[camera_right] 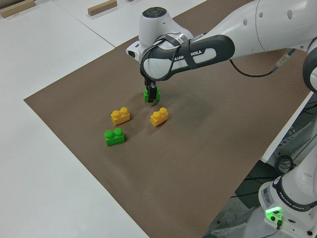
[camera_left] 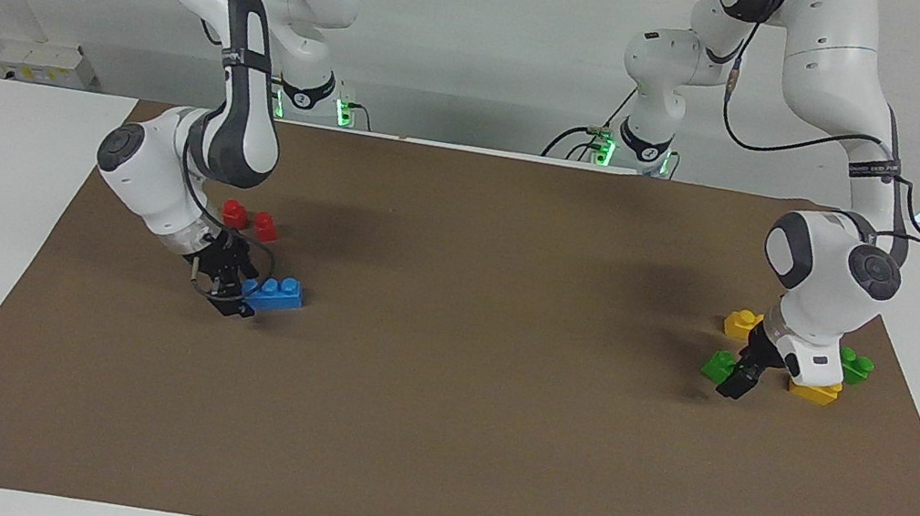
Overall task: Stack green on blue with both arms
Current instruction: 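Grasp the green brick with the left gripper while the right gripper grasps the blue brick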
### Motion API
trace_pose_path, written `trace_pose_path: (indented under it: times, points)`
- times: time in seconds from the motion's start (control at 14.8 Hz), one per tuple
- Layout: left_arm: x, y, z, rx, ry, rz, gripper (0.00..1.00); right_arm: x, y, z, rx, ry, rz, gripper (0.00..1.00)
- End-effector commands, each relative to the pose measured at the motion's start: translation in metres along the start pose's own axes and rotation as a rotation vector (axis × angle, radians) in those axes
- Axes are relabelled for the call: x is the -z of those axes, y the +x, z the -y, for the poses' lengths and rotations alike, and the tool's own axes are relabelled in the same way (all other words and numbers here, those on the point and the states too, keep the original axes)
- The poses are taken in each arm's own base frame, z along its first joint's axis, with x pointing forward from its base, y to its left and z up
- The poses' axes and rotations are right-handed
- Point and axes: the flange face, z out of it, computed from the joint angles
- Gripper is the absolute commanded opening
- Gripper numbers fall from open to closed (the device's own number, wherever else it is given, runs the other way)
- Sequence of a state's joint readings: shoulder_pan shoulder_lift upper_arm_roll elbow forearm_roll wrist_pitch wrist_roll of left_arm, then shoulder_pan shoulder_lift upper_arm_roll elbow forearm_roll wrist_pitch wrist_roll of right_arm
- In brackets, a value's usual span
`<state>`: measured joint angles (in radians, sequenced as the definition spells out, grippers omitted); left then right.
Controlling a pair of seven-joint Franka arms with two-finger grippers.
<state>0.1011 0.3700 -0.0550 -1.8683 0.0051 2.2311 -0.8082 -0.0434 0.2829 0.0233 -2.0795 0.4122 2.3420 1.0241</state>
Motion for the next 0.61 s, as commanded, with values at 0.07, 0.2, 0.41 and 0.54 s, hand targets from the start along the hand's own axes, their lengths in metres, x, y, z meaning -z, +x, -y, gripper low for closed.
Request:
trace_pose_path:
  times: [0.07, 0.2, 0.41, 0.54]
  points:
    - [-0.001, 0.013, 0.001, 0.004, 0.017, -0.004, 1.0, -0.003, 0.003, 0.004, 0.035, 0.028, 0.019, 0.39]
    - [-0.003, 0.015, 0.002, -0.004, 0.024, -0.012, 1.0, 0.0, 0.007, 0.004, 0.025, 0.046, 0.038, 0.27]
    - [-0.006, 0.014, 0.004, -0.009, 0.033, -0.01, 1.0, 0.021, 0.007, 0.02, 0.057, 0.07, 0.047, 0.0]
    - [-0.007, 0.013, 0.004, -0.009, 0.033, -0.01, 1.0, 0.047, -0.01, 0.047, 0.092, 0.047, 0.102, 0.0]
